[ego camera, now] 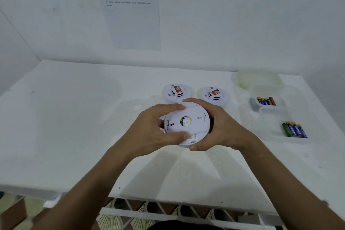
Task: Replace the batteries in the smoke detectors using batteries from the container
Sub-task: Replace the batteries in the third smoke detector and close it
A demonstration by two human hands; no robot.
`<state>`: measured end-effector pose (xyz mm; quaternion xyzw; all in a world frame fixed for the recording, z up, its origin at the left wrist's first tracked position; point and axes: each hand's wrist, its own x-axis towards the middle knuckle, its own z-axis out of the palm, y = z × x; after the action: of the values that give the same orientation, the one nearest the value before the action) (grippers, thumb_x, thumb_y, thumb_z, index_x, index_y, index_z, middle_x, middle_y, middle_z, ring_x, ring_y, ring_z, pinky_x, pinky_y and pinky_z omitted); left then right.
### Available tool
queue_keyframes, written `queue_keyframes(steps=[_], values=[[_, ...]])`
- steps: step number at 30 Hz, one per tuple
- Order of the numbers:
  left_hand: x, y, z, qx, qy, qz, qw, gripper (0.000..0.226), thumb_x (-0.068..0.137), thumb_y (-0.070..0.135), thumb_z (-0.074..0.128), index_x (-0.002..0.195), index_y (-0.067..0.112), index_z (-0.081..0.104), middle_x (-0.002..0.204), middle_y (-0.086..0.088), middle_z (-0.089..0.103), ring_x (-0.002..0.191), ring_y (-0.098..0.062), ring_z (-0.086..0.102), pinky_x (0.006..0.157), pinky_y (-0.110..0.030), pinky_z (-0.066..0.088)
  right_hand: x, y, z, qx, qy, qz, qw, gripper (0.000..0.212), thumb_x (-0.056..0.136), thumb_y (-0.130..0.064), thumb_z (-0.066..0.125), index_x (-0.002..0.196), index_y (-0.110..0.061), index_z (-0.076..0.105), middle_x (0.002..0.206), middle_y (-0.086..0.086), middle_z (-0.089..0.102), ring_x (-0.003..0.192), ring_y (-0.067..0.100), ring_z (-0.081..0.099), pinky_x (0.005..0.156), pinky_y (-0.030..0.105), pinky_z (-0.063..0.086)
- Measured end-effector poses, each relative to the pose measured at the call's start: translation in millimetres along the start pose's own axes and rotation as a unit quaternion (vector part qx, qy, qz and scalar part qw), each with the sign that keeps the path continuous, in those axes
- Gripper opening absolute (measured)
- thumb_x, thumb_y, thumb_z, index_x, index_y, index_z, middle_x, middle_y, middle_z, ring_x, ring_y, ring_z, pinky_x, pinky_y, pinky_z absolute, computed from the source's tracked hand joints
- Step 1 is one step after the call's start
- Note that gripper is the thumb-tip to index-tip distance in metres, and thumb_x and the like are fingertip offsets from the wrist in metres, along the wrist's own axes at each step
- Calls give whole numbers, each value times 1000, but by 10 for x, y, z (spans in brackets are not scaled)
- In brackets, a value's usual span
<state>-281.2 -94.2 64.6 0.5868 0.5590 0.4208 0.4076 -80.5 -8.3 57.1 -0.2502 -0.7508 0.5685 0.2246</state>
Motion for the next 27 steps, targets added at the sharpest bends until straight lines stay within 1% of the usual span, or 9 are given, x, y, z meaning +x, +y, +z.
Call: queue_keyframes(steps=[3,5,8,10,15,18,20,23,27], values=[[23,37,2,36,-7,15,999,60,67,39,86,121,39,62,124,18,56,104,-2,63,77,-26,59,11,-10,-29,-5,8,-3,1000,93,53,0,88,134,-28,52,126,-7,64,120,18,60,91,41,58],[12,48,15,11,-19,5,1000,59,68,43,83,123,38,62,123,18,58,107,-4,63,81,-30,59,16,-14,-48,-3,3,-5,1000,93,55,3,89,135,-26,51,127,-4,64,120,20,60,91,45,58],[15,12,38,50,-27,22,998,59,67,56,78,122,45,61,126,20,55,119,-7,56,88,-33,57,33,1,-58,-1,-2,-6,1000,93,56,4,89,137,-21,50,128,-2,63,121,22,59,92,47,57],[19,-9,30,67,-30,24,997,58,67,57,74,122,48,59,126,22,53,120,-8,54,89,-33,56,42,19,-64,3,-6,-5,1000,94,56,4,90,138,-20,50,128,-2,63,121,22,59,92,48,57],[35,27,6,85,-43,26,995,65,70,54,75,130,51,50,126,22,55,118,-4,55,92,-31,54,59,21,-69,1,-13,-14,1000,94,54,0,91,136,-23,50,128,-5,63,122,20,59,95,36,55],[31,17,-10,27,-29,-1,999,71,66,47,81,130,43,51,123,13,62,111,-12,63,86,-37,57,69,7,-59,3,-13,-17,1000,90,55,3,89,131,-30,52,125,-10,64,120,15,59,91,29,55],[18,15,-28,16,-21,-8,1000,65,65,41,85,123,37,57,117,9,65,100,-17,69,78,-39,60,63,0,-62,3,-13,-13,1000,88,55,2,88,129,-31,53,123,-14,63,119,12,59,89,30,57],[15,40,-60,-4,-32,-12,999,58,69,23,86,121,30,62,116,7,66,86,-20,72,69,-43,61,46,9,-77,1,-21,-7,1000,93,53,1,89,133,-28,52,126,-10,63,120,16,59,89,33,57],[34,70,-117,13,-84,-18,996,61,73,27,80,130,29,58,124,10,56,75,-22,70,55,-36,57,50,12,-110,4,-42,-2,999,96,50,3,89,136,-17,52,126,-1,64,121,22,60,90,34,56]])
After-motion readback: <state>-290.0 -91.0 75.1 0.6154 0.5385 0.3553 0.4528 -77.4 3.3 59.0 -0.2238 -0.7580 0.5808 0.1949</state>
